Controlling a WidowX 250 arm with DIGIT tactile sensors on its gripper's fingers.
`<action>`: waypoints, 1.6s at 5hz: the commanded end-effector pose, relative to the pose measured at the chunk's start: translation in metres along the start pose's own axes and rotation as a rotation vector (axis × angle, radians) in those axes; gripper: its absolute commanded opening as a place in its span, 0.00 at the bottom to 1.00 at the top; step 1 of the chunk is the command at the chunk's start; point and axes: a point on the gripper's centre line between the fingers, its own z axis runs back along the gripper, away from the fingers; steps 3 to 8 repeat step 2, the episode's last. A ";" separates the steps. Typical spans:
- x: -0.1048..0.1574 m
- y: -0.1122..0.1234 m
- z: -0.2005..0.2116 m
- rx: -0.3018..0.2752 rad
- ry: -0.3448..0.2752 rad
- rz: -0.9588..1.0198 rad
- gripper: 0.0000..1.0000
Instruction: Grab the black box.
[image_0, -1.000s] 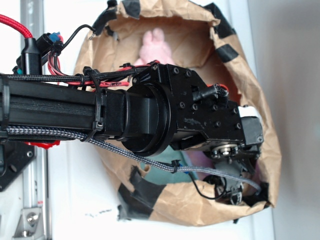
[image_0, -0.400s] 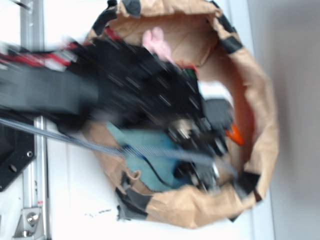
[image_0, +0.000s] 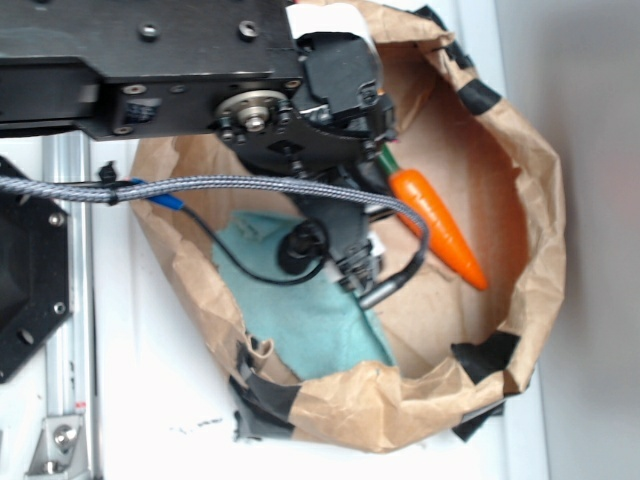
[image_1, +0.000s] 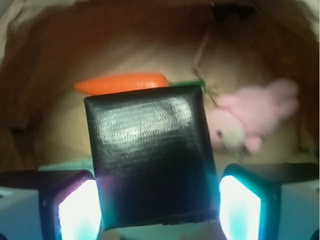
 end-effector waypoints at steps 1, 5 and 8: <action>0.002 -0.020 0.037 0.109 0.034 -0.050 0.00; 0.000 -0.024 0.034 0.095 0.033 -0.097 0.00; 0.000 -0.024 0.034 0.095 0.033 -0.097 0.00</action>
